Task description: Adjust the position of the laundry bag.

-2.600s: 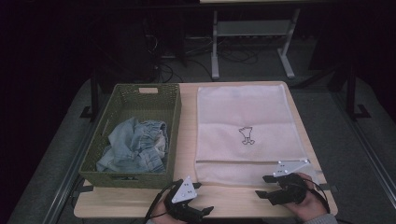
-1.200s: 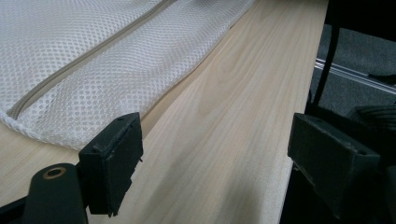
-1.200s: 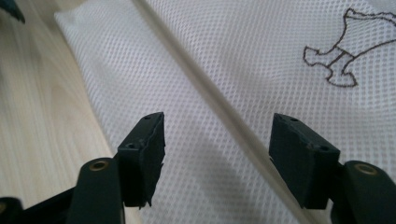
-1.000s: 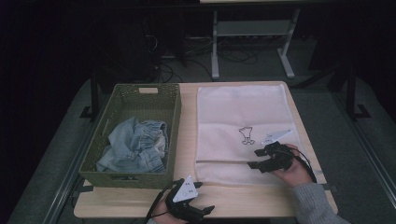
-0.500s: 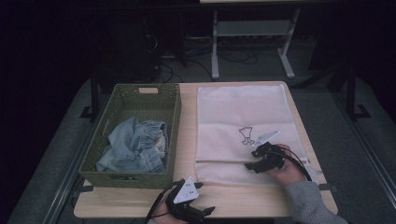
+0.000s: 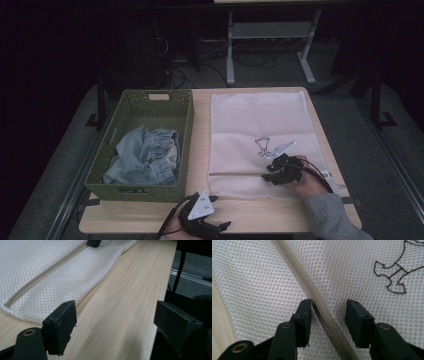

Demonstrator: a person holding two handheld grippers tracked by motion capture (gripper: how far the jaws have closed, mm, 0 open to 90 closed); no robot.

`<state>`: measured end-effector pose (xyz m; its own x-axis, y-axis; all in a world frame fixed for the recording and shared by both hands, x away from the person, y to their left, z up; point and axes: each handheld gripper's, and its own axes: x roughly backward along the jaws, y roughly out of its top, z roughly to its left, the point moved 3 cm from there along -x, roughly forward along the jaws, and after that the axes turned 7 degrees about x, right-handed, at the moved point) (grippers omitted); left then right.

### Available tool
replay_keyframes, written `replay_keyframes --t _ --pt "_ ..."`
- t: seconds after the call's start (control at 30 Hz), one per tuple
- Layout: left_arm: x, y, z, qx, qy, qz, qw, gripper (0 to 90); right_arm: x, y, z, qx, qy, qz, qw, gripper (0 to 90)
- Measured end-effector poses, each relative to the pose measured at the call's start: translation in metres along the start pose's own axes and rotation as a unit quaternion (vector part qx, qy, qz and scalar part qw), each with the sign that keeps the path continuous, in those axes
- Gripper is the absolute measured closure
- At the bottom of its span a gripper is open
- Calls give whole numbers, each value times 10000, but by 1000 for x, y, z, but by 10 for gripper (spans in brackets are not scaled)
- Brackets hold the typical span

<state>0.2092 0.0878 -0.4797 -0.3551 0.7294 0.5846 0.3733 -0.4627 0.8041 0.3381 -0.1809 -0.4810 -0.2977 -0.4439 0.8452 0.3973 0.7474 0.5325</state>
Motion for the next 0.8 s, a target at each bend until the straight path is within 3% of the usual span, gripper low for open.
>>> replay_keyframes --t 0.17,0.27,0.43,0.7,0.8 --pt "2 1 -1 -27 8 -112 9999 182 1 1 -1 61 -25 34 10000 714" --pt "2 1 0 -7 5 -112 9999 182 1 1 -2 -23 -17 17 10000 803" --pt "3 2 0 16 -17 -156 9999 182 5 -1 -5 -211 98 -190 9995 820" --pt "6 2 2 31 -65 -175 9998 182 16 3 6 -167 130 -334 9992 818" --pt "6 2 2 12 -55 -162 9999 182 23 4 11 -201 275 -418 9985 818"
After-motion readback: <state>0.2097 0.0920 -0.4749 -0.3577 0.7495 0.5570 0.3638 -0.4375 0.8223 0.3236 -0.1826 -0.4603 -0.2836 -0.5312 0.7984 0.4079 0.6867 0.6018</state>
